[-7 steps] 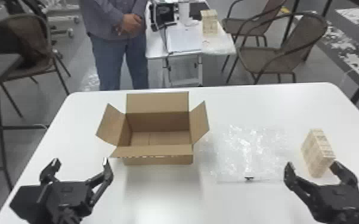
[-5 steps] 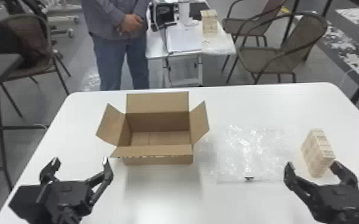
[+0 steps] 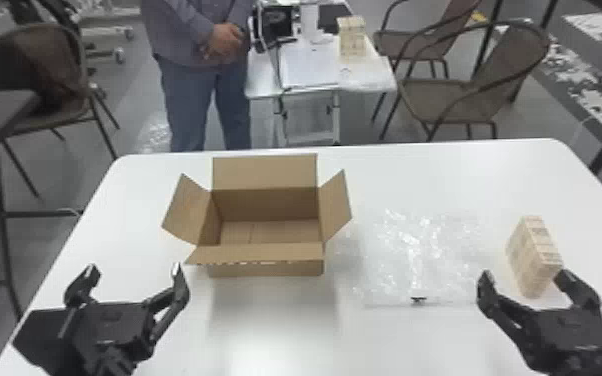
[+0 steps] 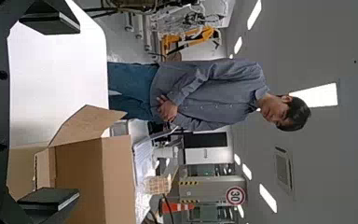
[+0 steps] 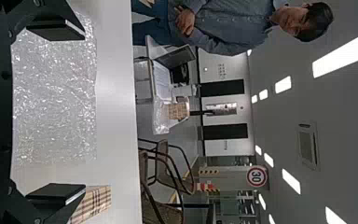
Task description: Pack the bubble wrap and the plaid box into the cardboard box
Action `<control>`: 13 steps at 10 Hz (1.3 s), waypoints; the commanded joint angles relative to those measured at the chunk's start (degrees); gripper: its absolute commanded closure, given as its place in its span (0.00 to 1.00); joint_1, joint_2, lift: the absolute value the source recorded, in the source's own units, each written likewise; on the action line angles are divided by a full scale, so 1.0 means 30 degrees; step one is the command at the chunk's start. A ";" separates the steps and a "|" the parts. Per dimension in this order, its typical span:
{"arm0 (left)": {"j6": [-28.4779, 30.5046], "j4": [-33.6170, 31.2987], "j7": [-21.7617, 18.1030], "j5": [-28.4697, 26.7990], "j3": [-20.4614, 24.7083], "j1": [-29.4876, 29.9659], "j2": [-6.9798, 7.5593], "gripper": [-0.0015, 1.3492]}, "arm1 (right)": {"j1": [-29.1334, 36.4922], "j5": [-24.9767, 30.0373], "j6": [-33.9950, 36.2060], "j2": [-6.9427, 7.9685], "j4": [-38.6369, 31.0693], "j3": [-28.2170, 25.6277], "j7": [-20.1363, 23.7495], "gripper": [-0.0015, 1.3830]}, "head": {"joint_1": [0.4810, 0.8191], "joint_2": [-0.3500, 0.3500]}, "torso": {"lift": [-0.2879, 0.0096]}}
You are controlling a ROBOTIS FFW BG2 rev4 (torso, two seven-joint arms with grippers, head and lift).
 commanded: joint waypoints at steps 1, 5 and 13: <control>0.0001 -0.0009 -0.0130 0.0098 0.0179 -0.0189 -0.0379 0.07 | -0.0023 -0.0030 0.0000 0.0017 0.0058 0.0000 0.0000 0.10 | 0.63 0.62 | 0.63; 0.3985 -0.0009 -0.3030 0.3672 0.2317 -0.3969 -0.0379 0.08 | -0.0755 -0.0089 -0.0147 0.0017 0.0556 0.0293 0.0352 0.10 | 0.63 0.65 | 0.63; 1.3800 0.2921 -0.8655 1.0381 0.6272 -0.9418 0.0910 0.11 | -0.1722 -0.0118 -0.0147 0.0017 0.1289 0.0703 0.1172 0.10 | 0.63 0.72 | 0.63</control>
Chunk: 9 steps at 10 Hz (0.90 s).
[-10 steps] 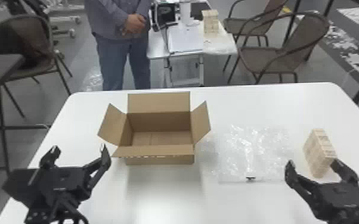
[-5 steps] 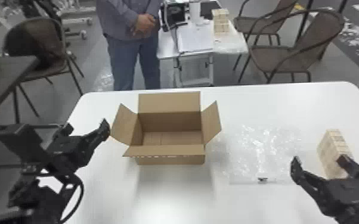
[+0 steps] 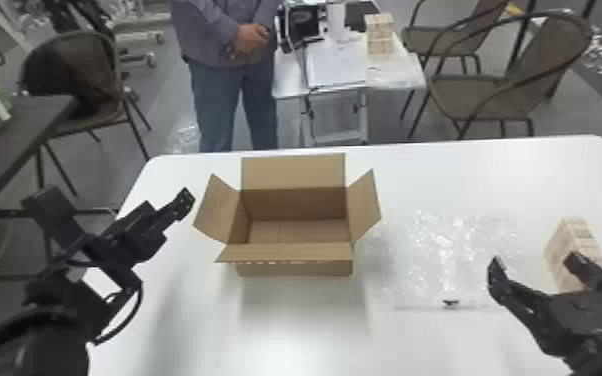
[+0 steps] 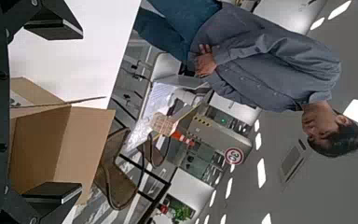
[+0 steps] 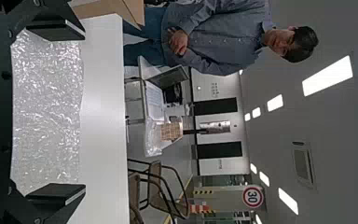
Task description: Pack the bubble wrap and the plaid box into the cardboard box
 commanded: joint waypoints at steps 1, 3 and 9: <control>0.1300 0.0645 -0.0064 0.1116 -0.0079 -0.0707 0.0824 0.11 | -0.0122 -0.0003 0.0000 0.0017 0.0117 0.0068 0.0044 0.10 | 0.63 0.72 | 0.63; 0.2150 0.1641 -0.0532 0.1966 -0.0284 -0.1498 0.1264 0.11 | -0.0210 -0.0003 0.0000 0.0017 0.0205 0.0185 0.0131 0.10 | 0.63 0.71 | 0.63; 0.2238 0.3282 -0.1265 0.1497 -0.1573 -0.2084 0.1264 0.12 | -0.0327 -0.0237 0.0000 0.0017 0.0235 0.0215 0.0395 0.10 | 0.63 0.65 | 0.63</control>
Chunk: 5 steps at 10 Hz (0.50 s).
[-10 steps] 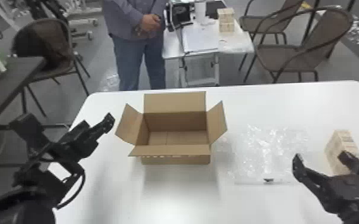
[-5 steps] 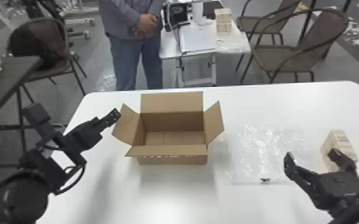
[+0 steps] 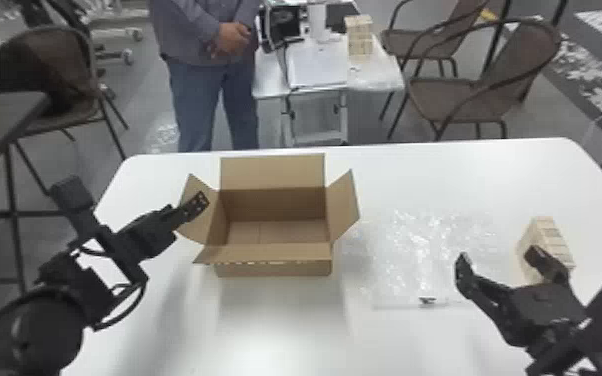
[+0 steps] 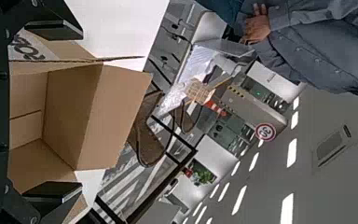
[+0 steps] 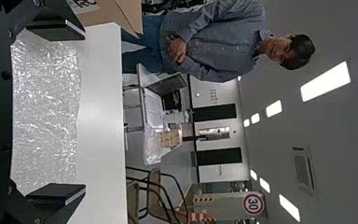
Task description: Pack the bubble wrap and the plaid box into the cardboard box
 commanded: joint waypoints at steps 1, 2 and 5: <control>-0.0029 0.0111 -0.0100 -0.0266 -0.0100 -0.0015 0.0029 0.12 | -0.0052 -0.0118 0.0000 0.0017 0.0084 0.0001 0.0088 0.10 | 0.63 0.65 | 0.63; -0.0087 0.0141 -0.0100 -0.0384 -0.0188 -0.0044 0.0029 0.13 | -0.0052 -0.0147 0.0000 0.0017 0.0114 0.0001 0.0088 0.10 | 0.63 0.64 | 0.63; 0.0000 0.0287 0.0046 -0.0647 -0.0393 -0.0308 -0.0176 0.89 | -0.0081 -0.0264 0.0000 0.0017 0.0201 0.0001 0.0176 0.10 | 0.63 0.63 | 0.63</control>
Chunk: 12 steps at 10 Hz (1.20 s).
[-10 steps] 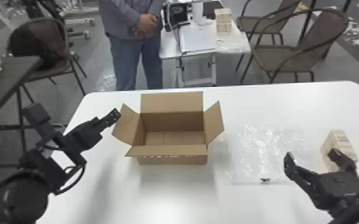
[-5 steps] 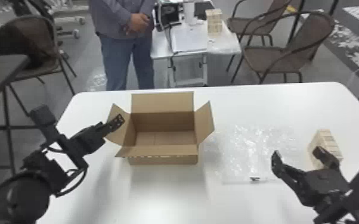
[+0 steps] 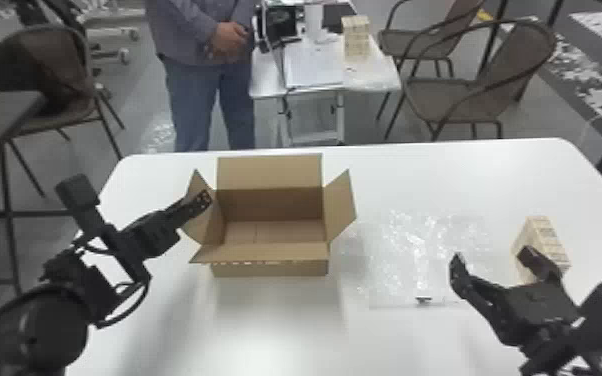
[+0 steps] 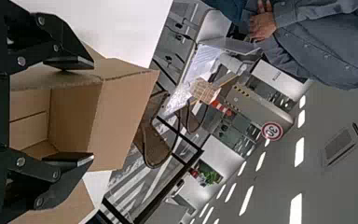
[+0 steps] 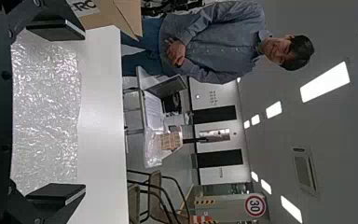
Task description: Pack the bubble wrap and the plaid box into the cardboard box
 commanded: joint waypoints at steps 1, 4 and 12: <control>0.0122 -0.0022 0.0017 -0.0038 0.0160 -0.0054 -0.0335 0.89 | -0.0026 -0.0030 0.0000 0.0017 0.0051 0.0000 0.0054 0.10 | 0.63 0.63 | 0.63; 0.0064 -0.0110 0.0075 -0.0184 0.0218 0.0034 -0.0482 0.89 | -0.0026 -0.0089 0.0000 0.0017 0.0081 0.0029 0.0142 0.10 | 0.63 0.63 | 0.63; -0.2544 -0.2131 0.5466 0.1837 0.0482 0.3227 -0.2172 0.89 | -0.0026 -0.0323 0.0000 -0.0059 0.0081 0.0088 0.0230 0.10 | 0.63 0.67 | 0.63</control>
